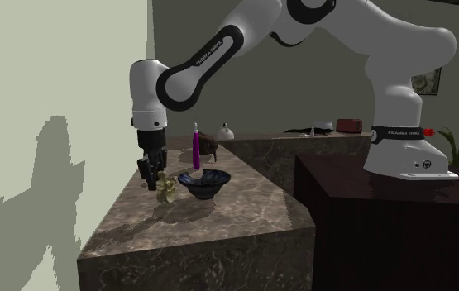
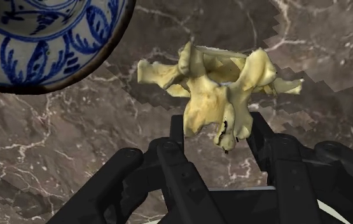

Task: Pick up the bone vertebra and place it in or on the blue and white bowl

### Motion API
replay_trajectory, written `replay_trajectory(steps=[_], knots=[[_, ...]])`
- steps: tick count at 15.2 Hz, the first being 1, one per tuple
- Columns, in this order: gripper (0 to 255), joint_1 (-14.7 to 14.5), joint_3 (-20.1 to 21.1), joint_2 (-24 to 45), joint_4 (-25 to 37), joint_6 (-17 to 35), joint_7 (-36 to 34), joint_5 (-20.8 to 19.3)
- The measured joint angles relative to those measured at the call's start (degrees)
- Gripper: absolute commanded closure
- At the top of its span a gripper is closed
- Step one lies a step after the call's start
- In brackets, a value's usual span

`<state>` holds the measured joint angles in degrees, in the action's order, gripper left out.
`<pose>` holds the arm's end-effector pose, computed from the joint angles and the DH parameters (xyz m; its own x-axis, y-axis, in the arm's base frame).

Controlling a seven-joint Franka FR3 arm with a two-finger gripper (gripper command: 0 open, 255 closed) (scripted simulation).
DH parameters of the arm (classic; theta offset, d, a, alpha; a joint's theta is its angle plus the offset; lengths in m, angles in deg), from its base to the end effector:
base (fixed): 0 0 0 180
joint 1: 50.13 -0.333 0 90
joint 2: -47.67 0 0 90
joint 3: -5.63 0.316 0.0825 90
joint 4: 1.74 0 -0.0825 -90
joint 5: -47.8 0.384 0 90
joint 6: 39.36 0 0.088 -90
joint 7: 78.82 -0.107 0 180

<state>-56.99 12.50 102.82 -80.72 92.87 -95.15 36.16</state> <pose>0.7091 0.1514 0.1312 0.9990 0.0431 -0.0115 0.0437 -0.9976 0.0539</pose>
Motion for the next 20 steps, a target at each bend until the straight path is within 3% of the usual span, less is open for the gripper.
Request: replay_trajectory(steps=[20], knots=[[255,0.9,1.2,-10.6,-2.4,-8.2,1.1,1.3]])
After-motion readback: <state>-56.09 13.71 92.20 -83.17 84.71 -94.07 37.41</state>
